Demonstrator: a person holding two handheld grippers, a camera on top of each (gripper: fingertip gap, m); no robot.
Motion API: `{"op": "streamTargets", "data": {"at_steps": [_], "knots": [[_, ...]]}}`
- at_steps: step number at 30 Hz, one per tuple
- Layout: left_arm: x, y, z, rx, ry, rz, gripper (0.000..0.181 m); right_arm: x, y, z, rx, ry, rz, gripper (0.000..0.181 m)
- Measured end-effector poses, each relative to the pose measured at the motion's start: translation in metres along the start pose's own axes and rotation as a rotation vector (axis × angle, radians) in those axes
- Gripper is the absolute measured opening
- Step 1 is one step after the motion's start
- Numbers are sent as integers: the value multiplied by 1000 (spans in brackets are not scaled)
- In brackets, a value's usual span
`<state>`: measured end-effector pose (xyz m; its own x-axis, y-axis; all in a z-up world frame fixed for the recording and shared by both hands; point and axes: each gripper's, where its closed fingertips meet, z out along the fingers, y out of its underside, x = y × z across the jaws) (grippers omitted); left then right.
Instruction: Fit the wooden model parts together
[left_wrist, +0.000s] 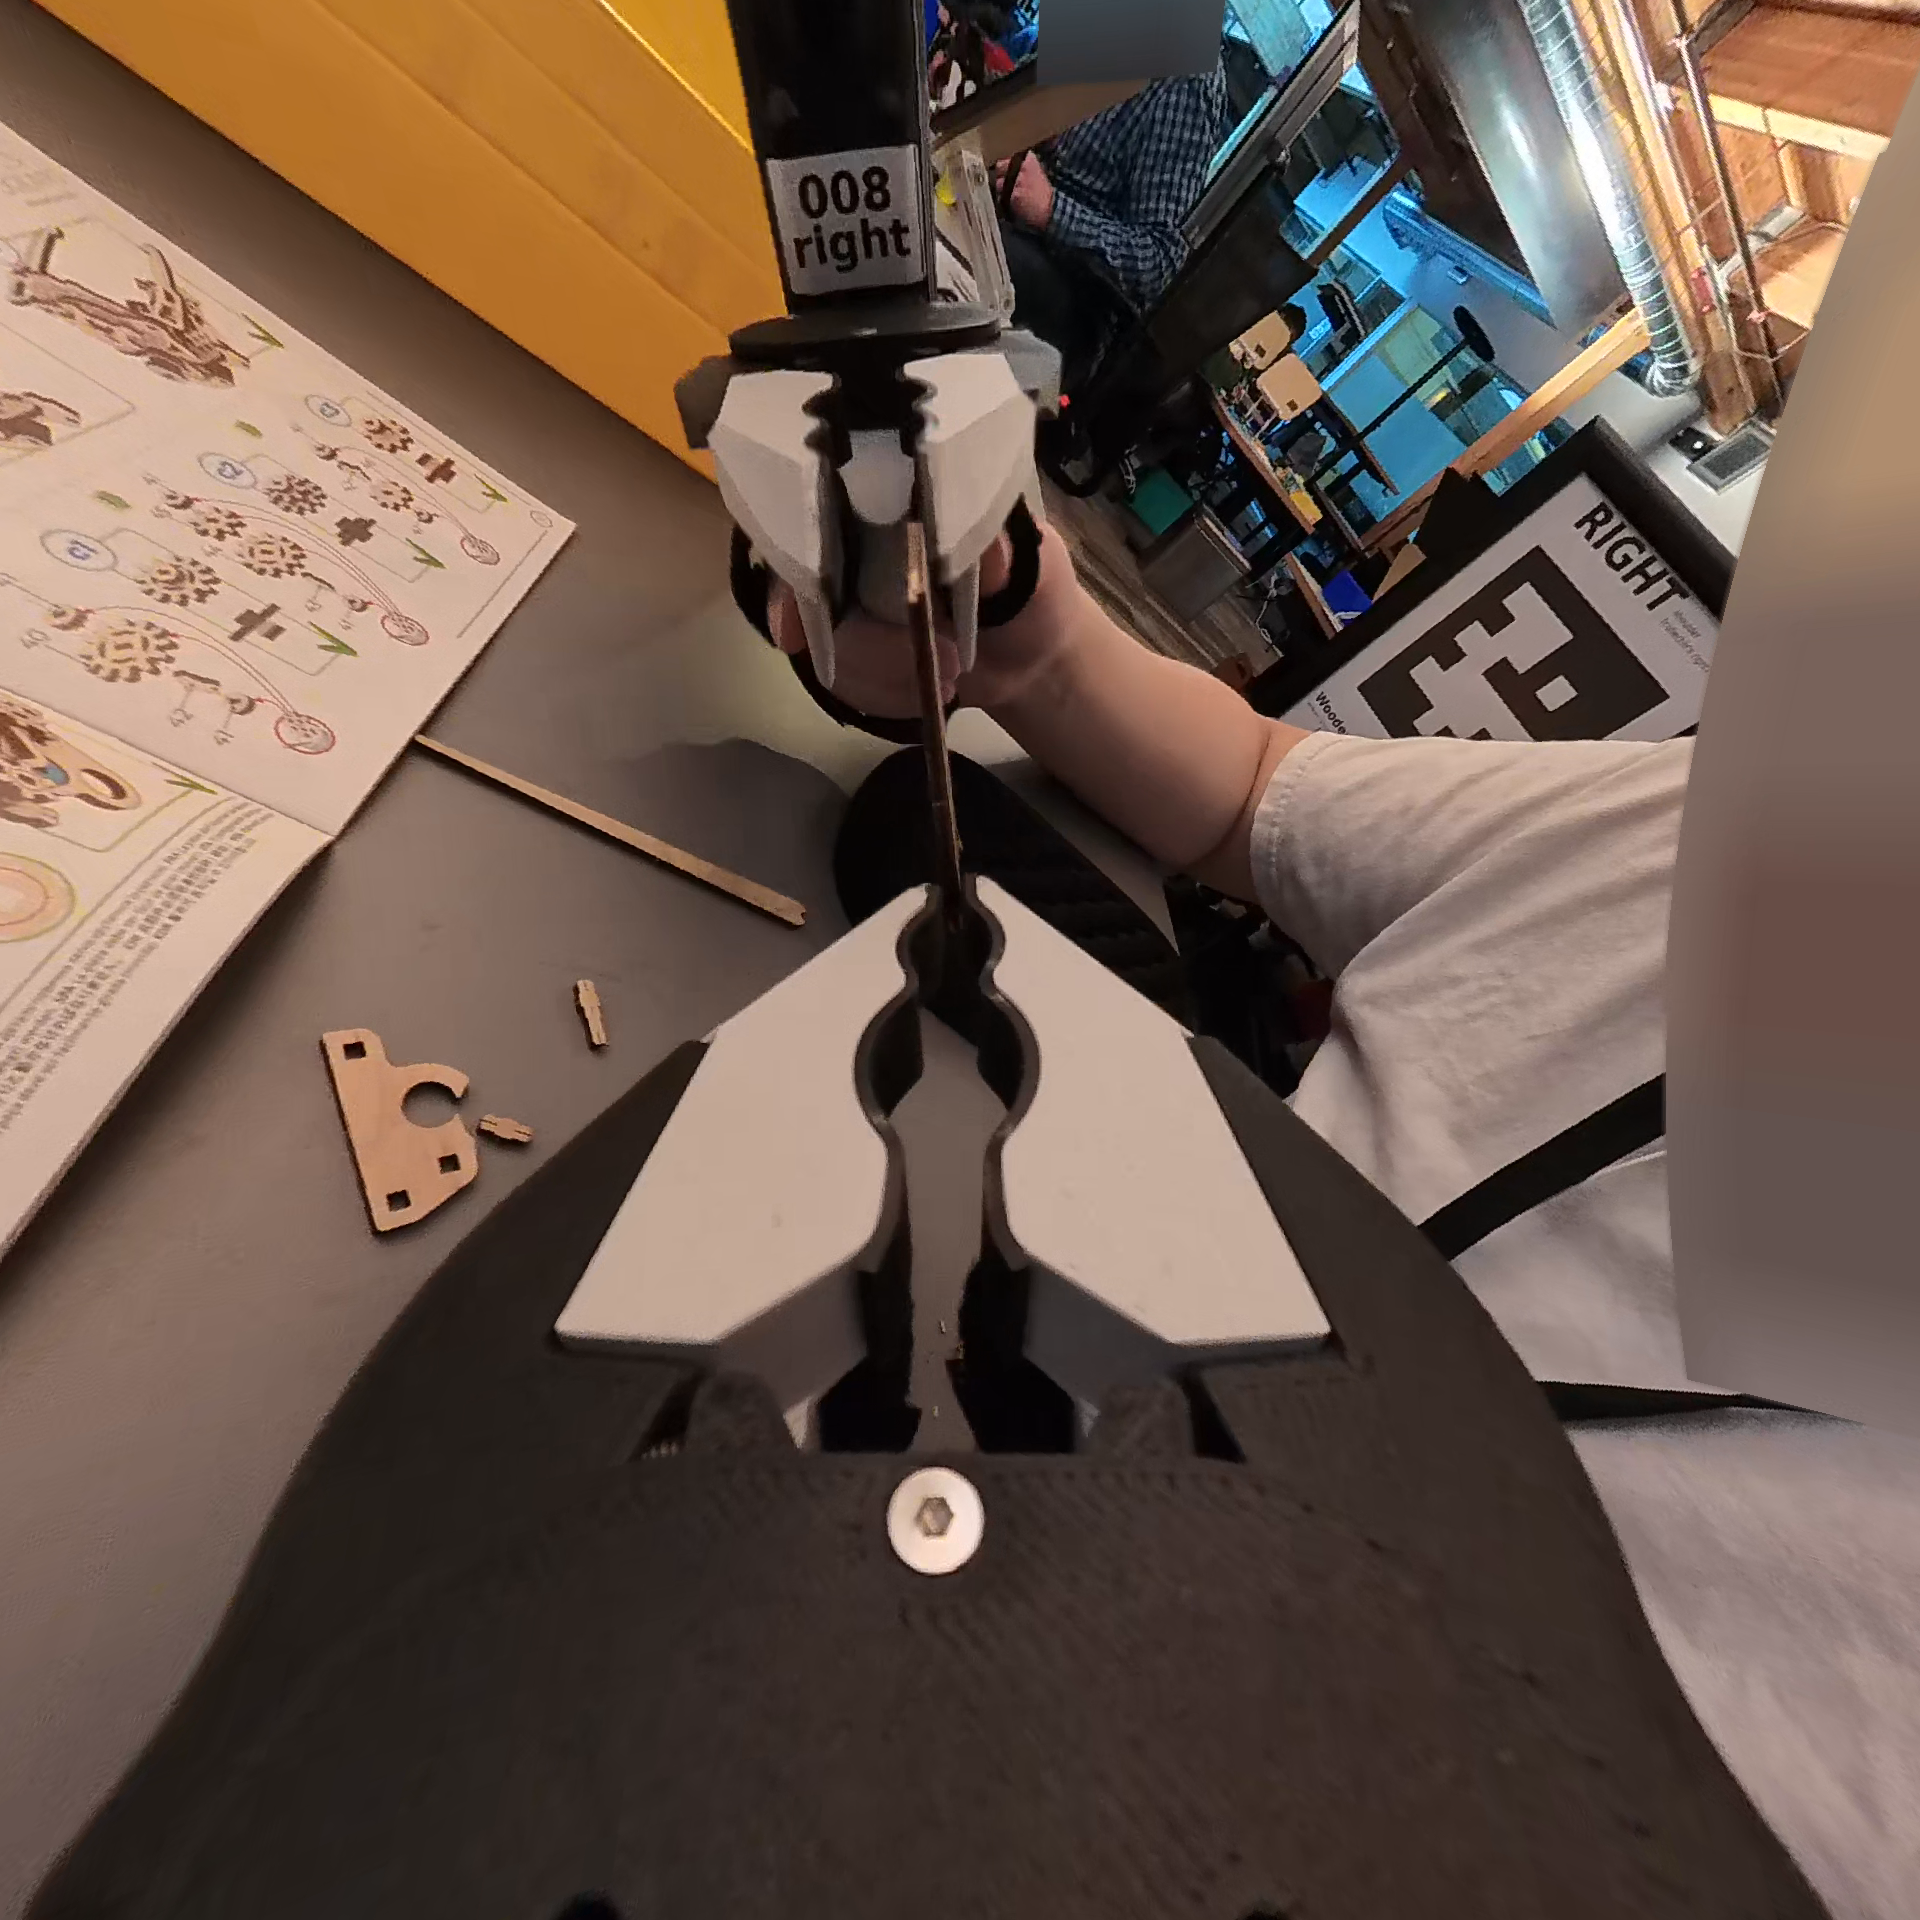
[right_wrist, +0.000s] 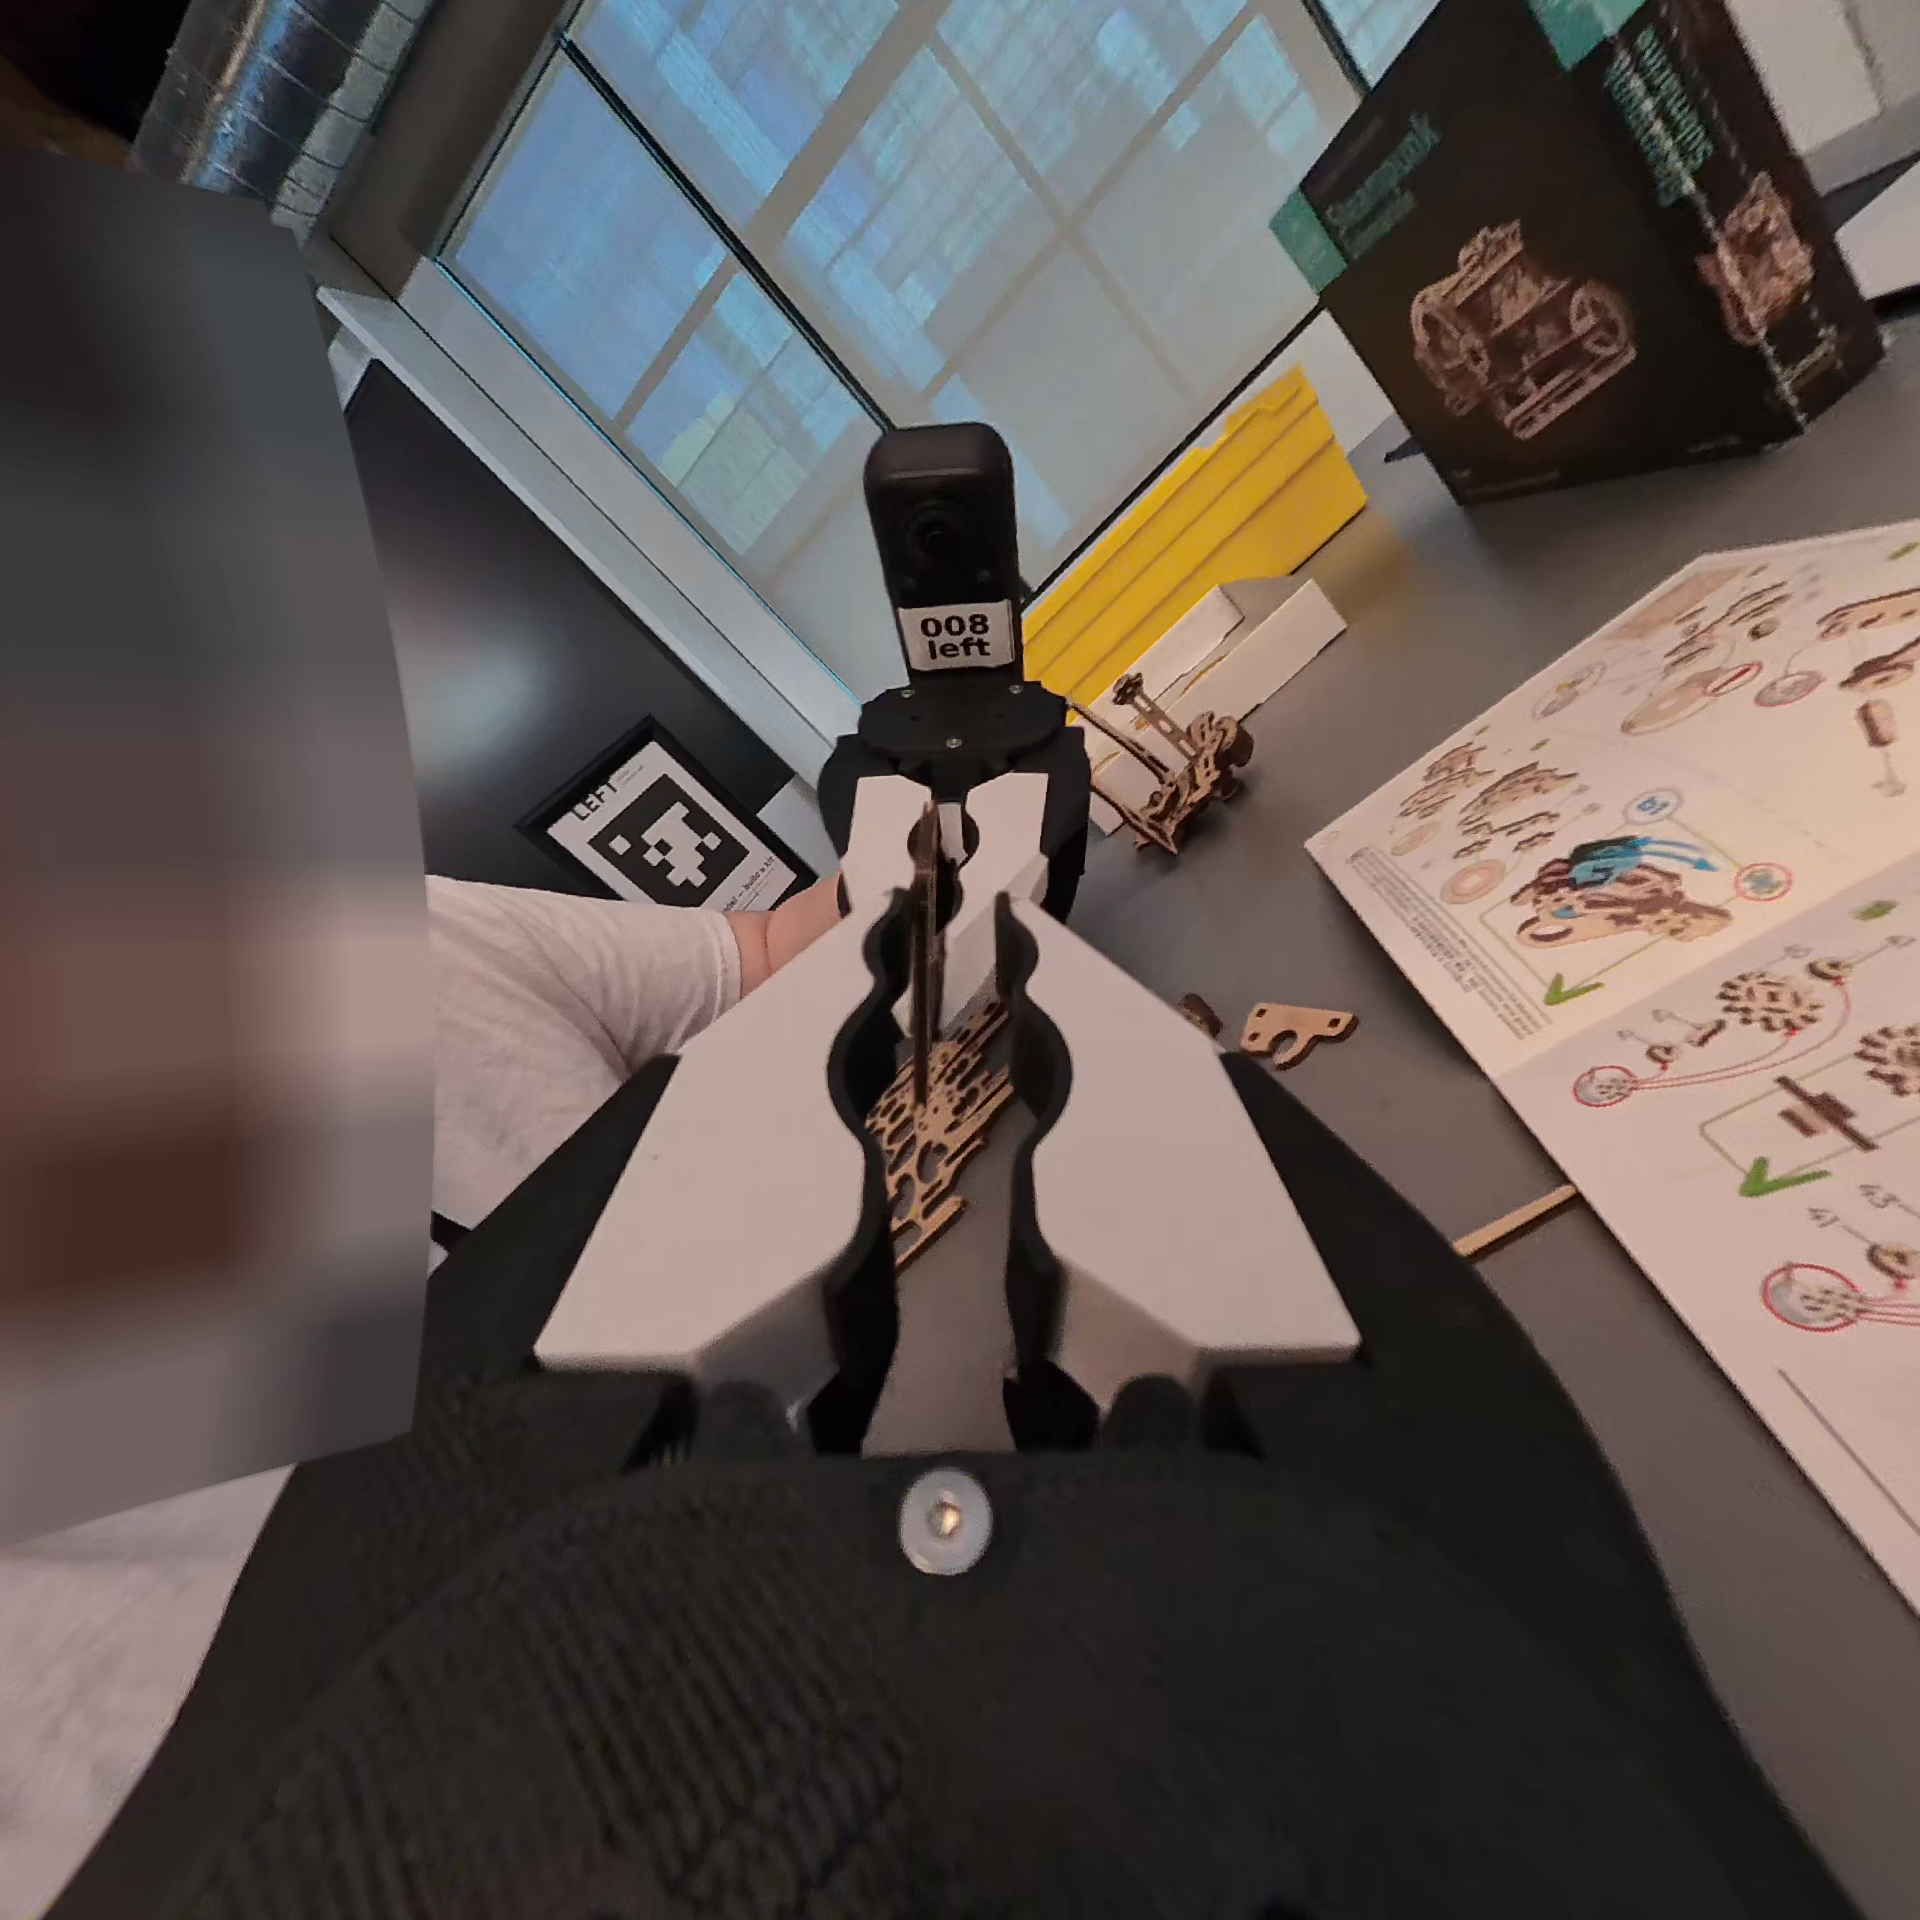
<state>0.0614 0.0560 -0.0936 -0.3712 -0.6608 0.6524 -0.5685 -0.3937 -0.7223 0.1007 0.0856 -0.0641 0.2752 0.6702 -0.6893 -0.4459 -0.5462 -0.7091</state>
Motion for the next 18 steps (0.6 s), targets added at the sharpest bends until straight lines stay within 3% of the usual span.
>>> {"op": "streamTargets", "data": {"at_steps": [6, 12, 18], "knots": [[-1, -8, -8, 42, 6, -29, 0, 22, -12, -17, 73, 82, -40, 11], [-5, -16, -16, 95, 21, -105, 0, 56, 5, -22, -51, 282, -131, 10], [-11, -16, -17, 101, -8, -130, 0, 56, -3, -26, 6, 289, -143, 9]]}}
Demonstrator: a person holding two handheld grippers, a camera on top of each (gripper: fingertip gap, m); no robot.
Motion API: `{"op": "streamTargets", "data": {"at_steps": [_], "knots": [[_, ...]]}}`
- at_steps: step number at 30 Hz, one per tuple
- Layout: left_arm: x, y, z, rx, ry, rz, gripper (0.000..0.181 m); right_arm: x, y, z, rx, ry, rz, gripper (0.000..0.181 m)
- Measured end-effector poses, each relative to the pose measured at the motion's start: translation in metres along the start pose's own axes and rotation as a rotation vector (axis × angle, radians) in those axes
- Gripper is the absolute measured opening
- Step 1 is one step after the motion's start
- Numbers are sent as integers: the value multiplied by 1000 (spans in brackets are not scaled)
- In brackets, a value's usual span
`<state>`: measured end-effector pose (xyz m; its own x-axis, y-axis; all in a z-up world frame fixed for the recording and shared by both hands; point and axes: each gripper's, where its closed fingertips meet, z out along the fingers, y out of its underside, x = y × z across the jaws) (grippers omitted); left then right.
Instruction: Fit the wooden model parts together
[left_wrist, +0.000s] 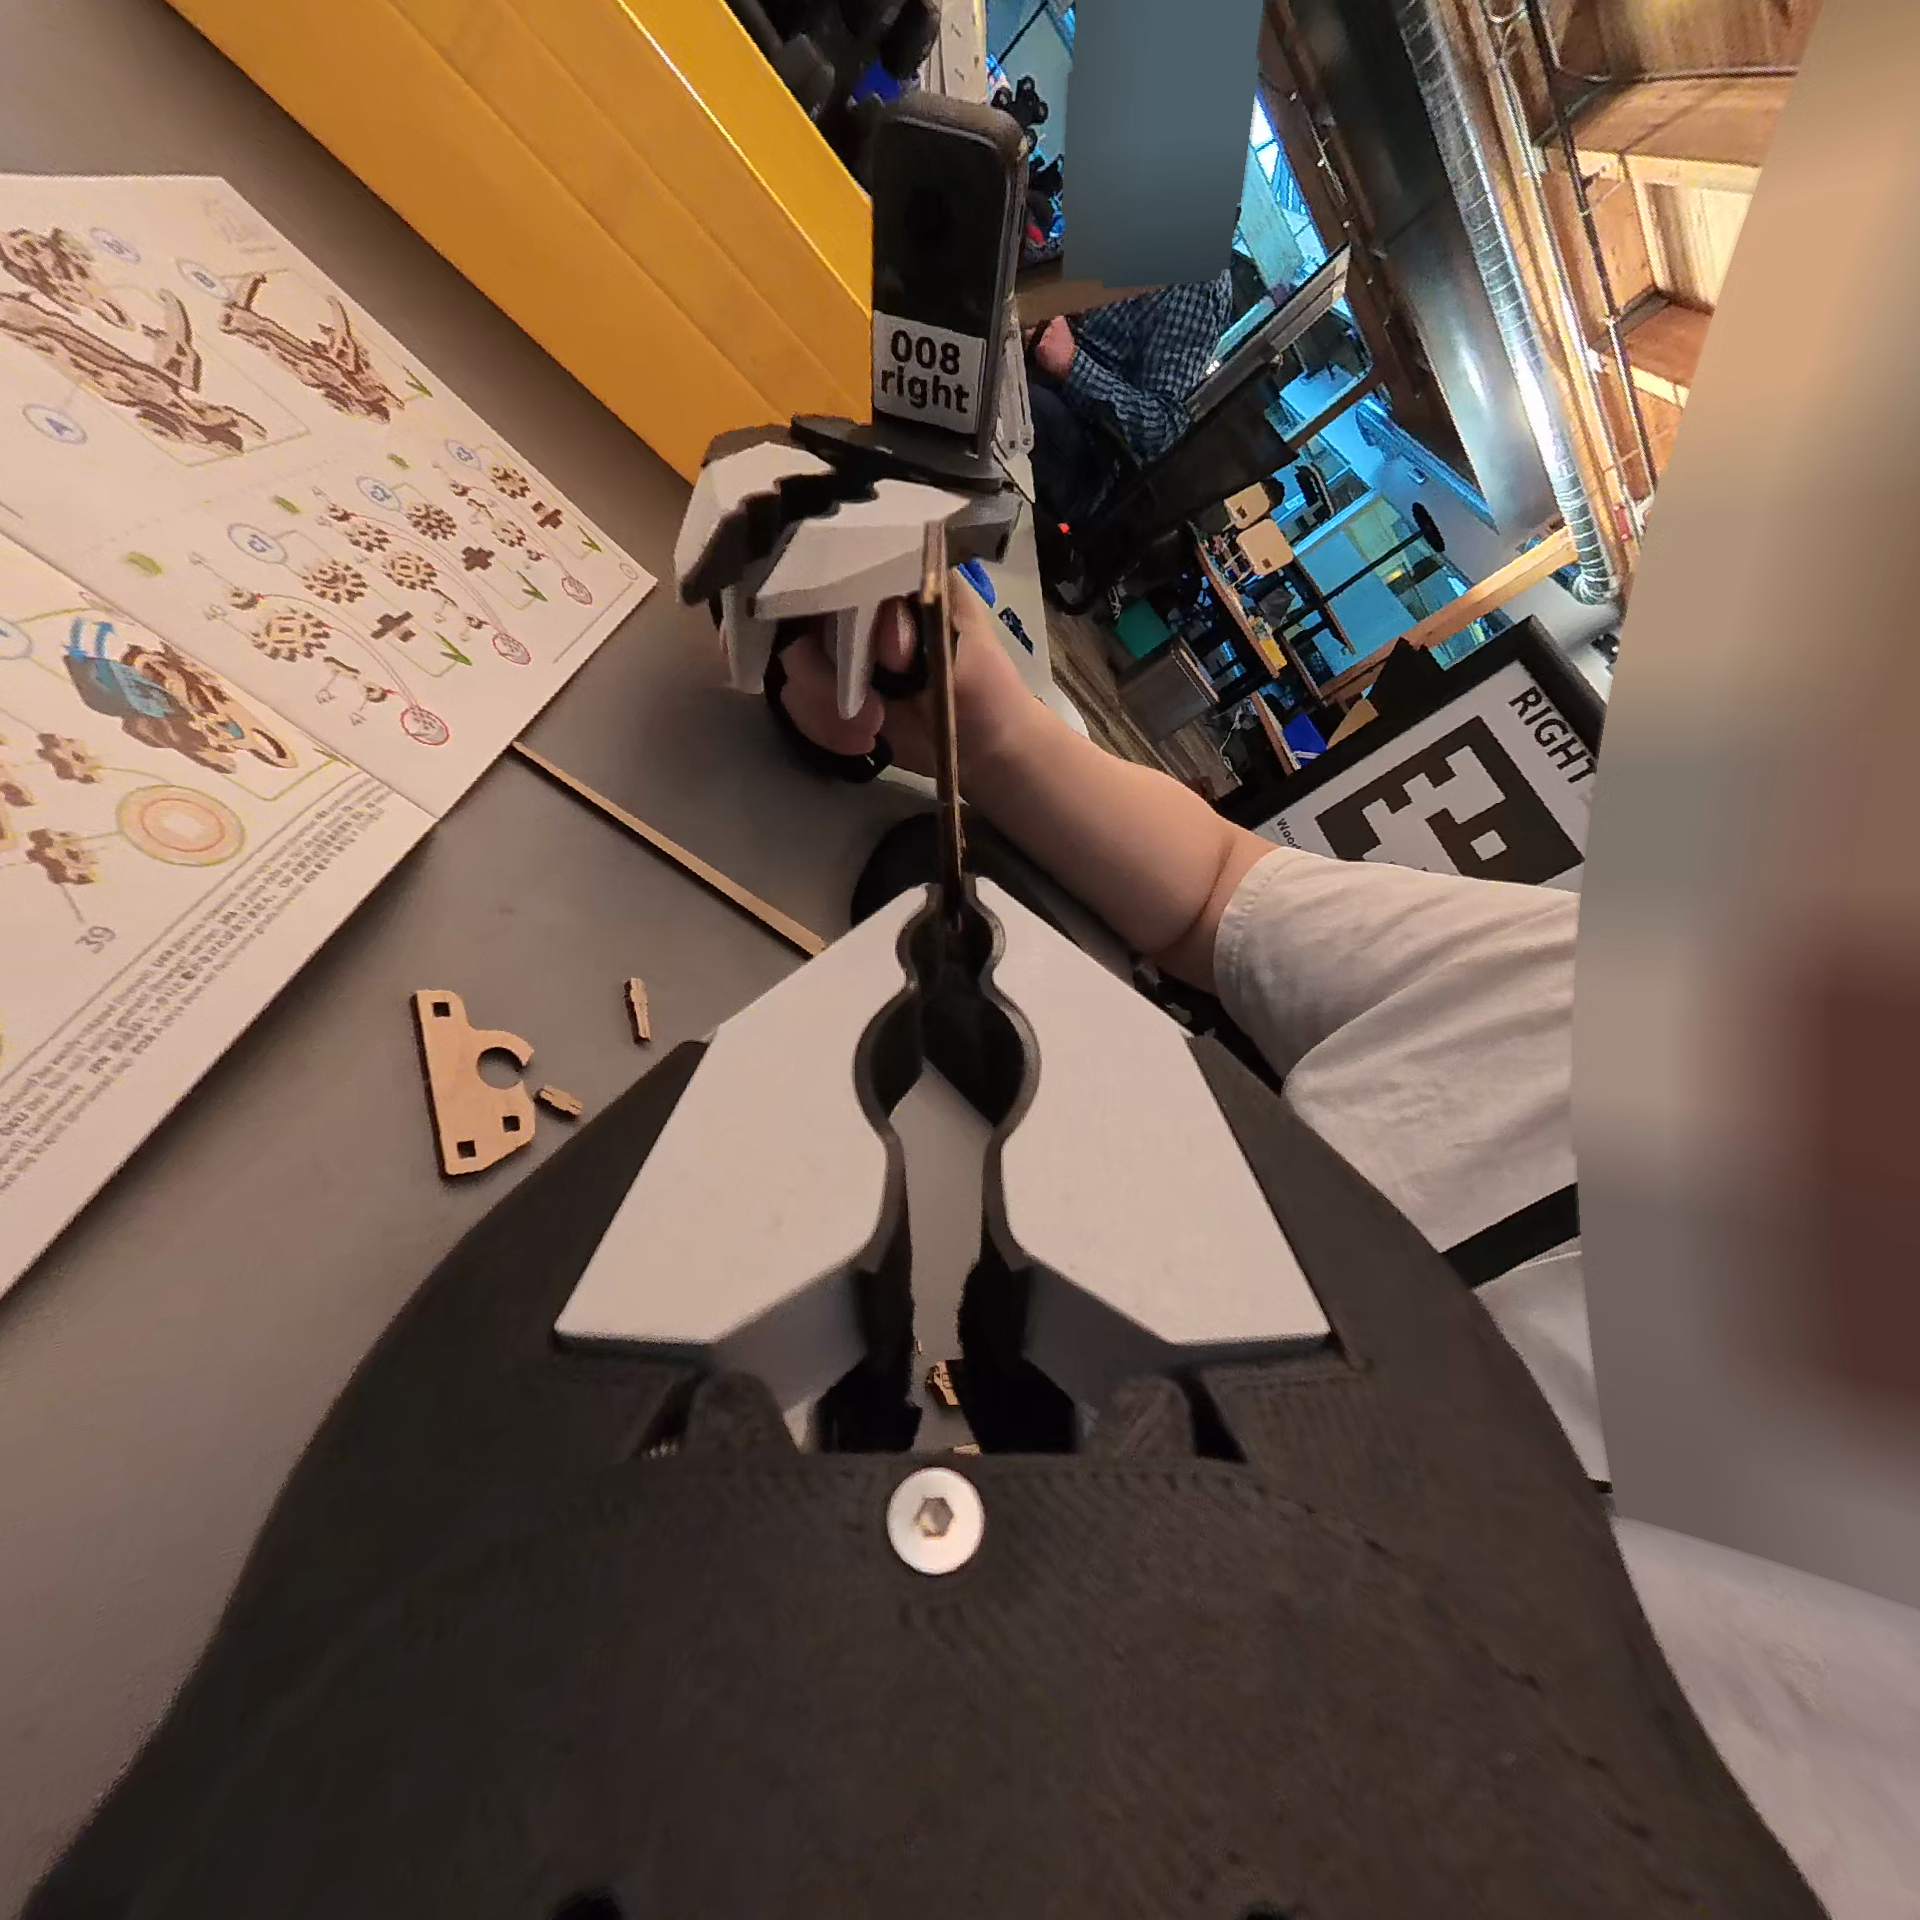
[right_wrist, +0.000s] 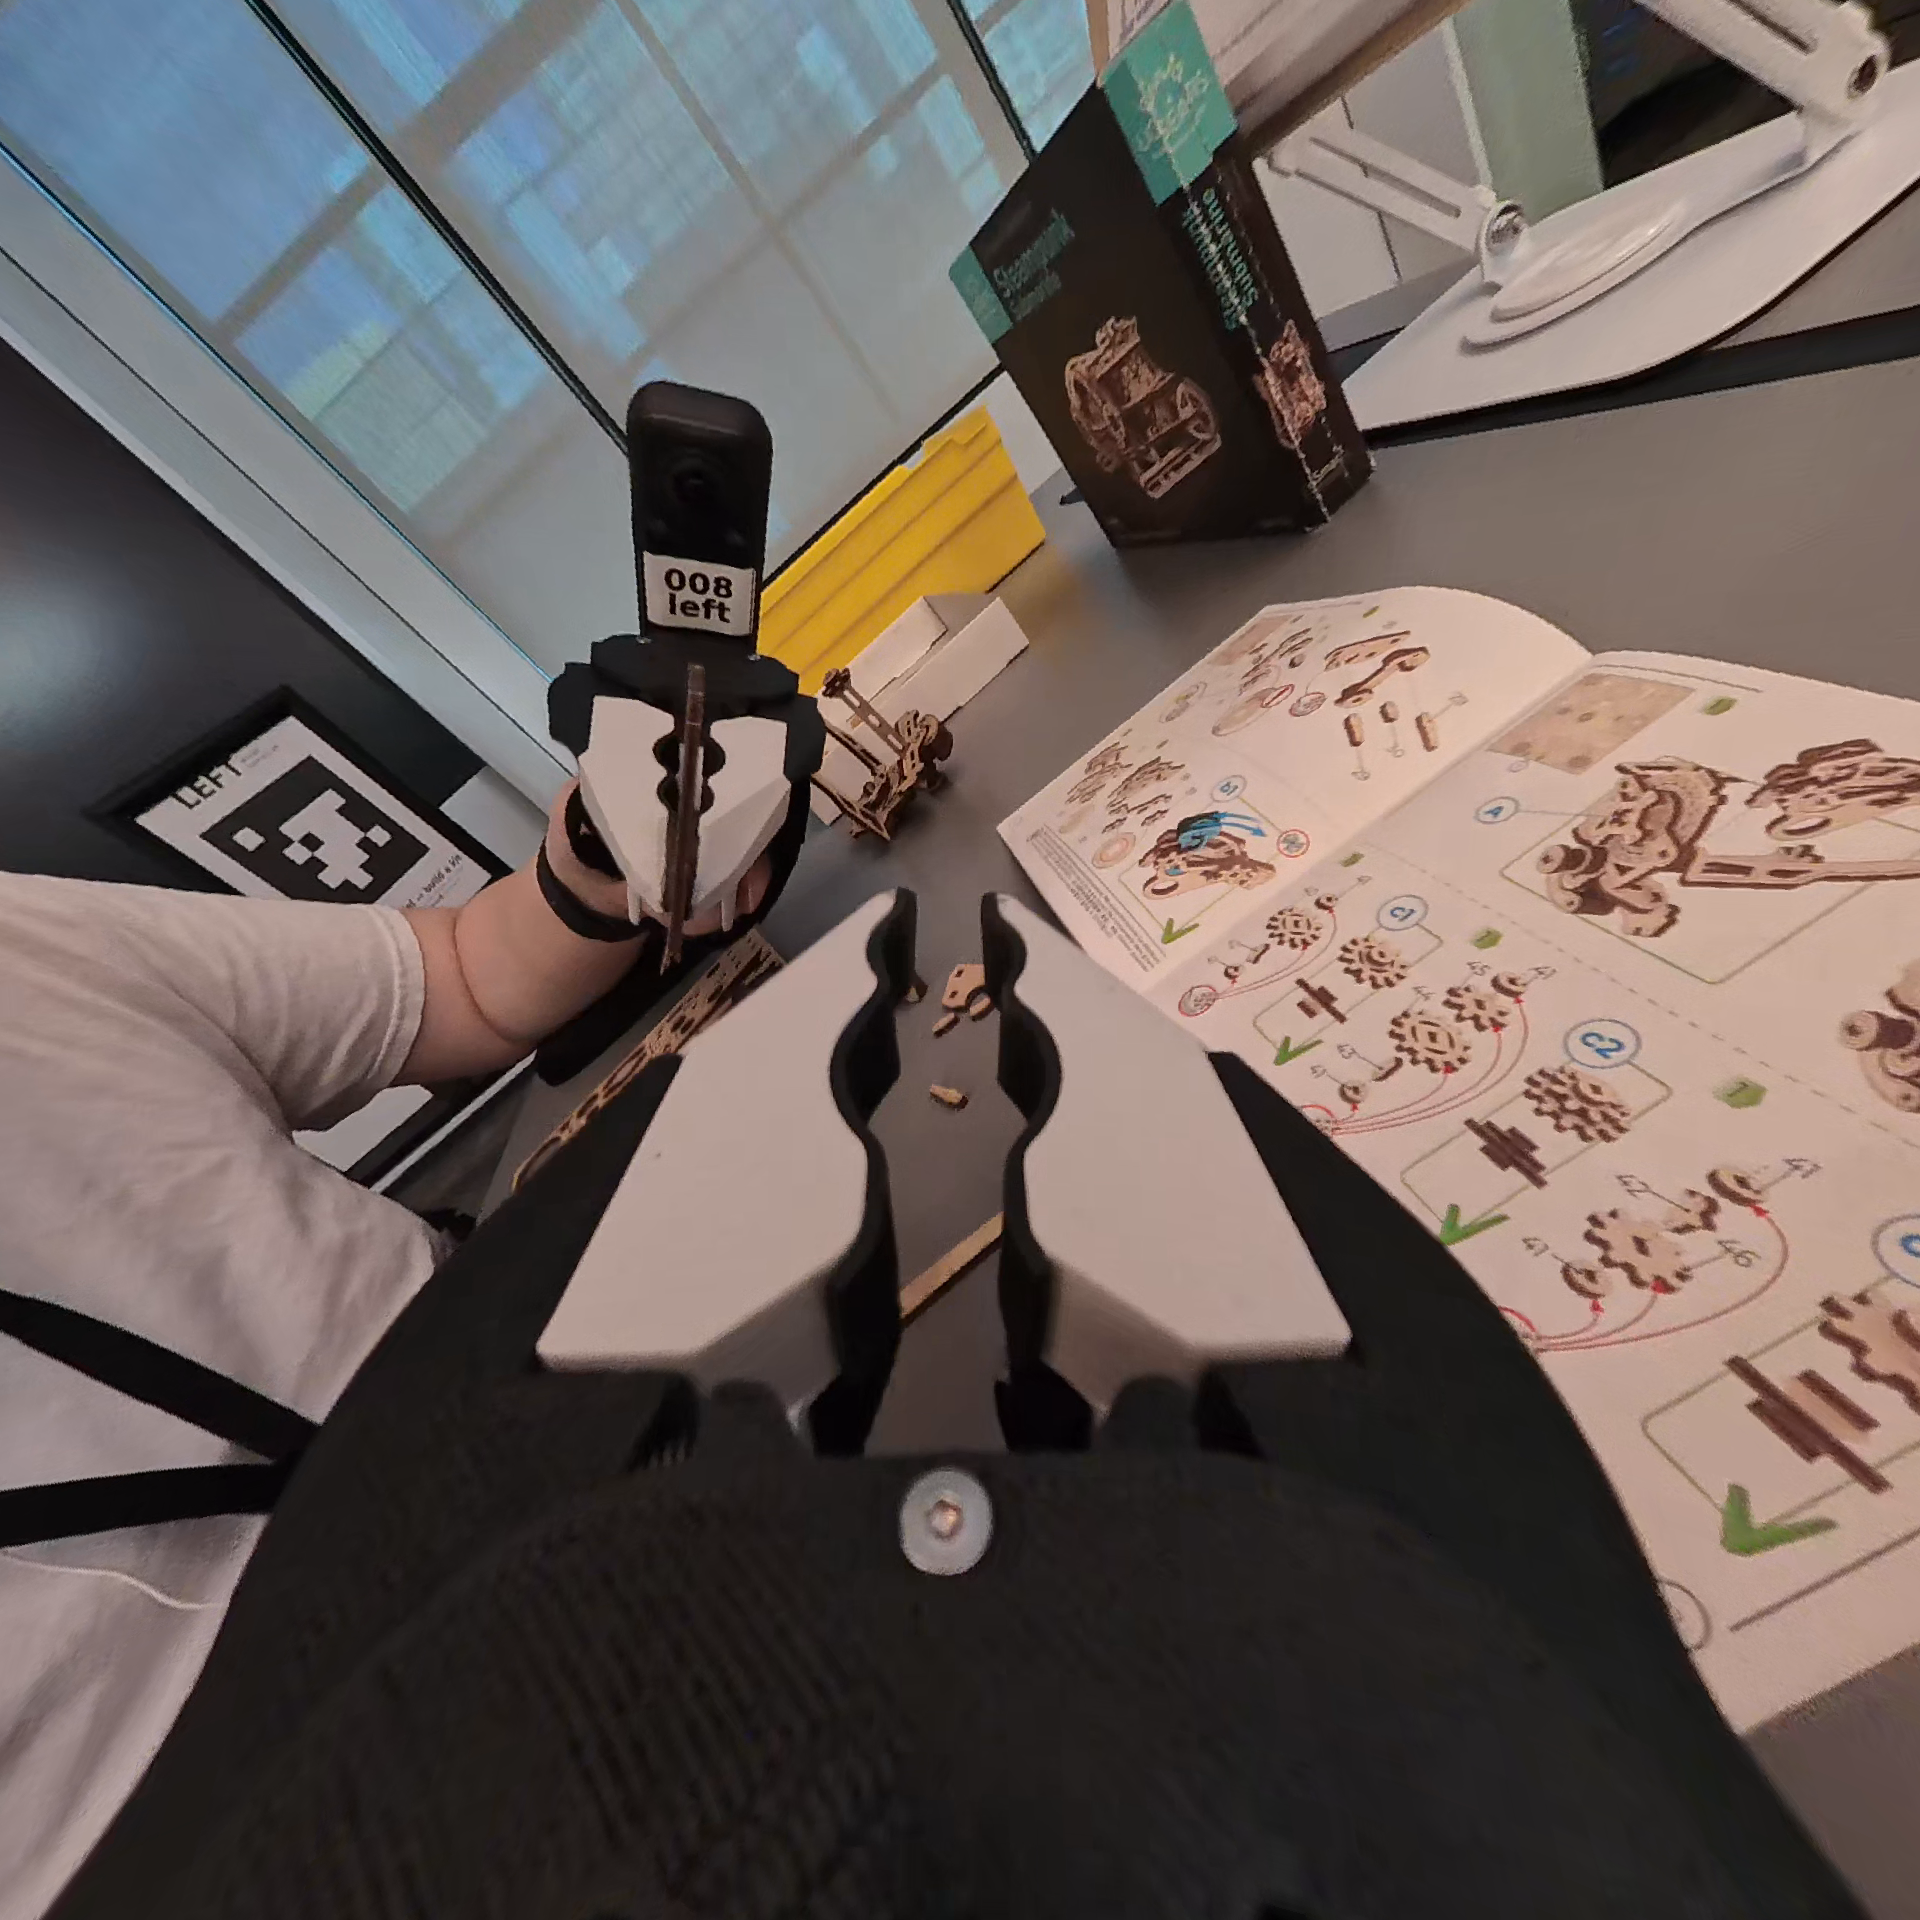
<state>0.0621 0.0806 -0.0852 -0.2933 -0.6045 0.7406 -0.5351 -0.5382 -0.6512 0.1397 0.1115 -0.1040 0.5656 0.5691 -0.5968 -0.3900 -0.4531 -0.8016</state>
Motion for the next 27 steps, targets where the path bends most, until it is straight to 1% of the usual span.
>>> {"op": "streamTargets", "data": {"at_steps": [7, 27], "knots": [[-3, 0, -2, 2, -10, -23, 0, 1, -8, -4, 50, 11, -21, 9], [-9, -4, -7, 23, -14, -65, 0, 4, -10, -6, 77, 17, -4, 7]]}}
